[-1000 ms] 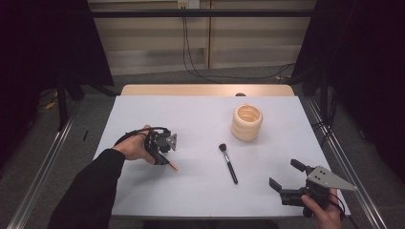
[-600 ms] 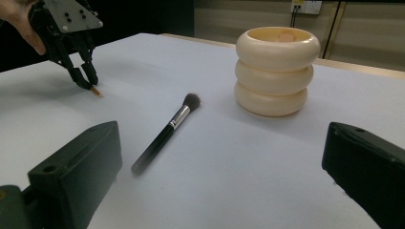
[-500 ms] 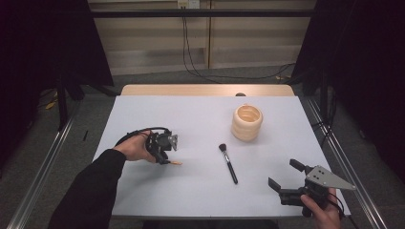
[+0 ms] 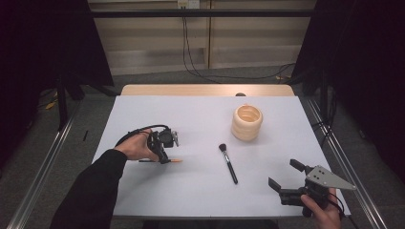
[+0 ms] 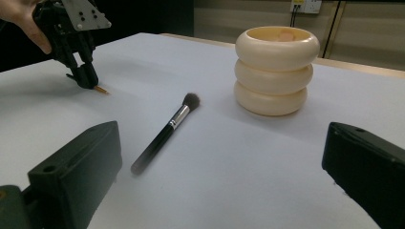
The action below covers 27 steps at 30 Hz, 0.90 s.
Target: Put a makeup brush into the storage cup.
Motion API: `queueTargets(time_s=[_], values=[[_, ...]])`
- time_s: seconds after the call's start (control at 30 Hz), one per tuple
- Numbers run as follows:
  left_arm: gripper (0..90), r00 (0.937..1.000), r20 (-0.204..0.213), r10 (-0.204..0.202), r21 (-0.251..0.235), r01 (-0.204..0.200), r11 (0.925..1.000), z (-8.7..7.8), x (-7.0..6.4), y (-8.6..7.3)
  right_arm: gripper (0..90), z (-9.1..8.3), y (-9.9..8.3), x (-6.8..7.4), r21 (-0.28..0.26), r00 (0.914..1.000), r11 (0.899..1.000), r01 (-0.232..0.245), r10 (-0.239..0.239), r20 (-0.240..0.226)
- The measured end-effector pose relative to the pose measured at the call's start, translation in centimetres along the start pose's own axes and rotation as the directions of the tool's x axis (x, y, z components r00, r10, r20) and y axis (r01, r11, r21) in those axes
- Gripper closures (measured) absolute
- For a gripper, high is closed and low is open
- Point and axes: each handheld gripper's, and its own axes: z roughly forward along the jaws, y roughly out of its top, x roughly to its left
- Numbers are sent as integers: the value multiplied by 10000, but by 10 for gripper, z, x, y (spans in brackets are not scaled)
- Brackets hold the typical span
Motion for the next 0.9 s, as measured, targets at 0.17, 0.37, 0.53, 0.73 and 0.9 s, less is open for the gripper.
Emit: queueTargets(time_s=[0.17,0.37,0.53,0.73,0.9], values=[[832,9993,133,-363,135,361,9993,-2,4,1,0,0,0,0,3,10000,10000,-20,20,4],[836,9966,-73,-819,-155,818,9965,-1,4,-1,0,0,0,0,20,10000,10000,-26,26,-6],[836,9938,208,-1093,-130,1096,9939,-3,7,-2,0,0,0,0,3,10000,10000,-44,44,36],[836,9896,255,-1413,-628,1427,9878,-11,11,-7,0,0,0,0,5,10000,10000,-26,26,36],[837,9824,460,-1810,-1087,1851,9767,-17,10,-10,0,0,0,0,16,10000,10000,-20,20,31]])
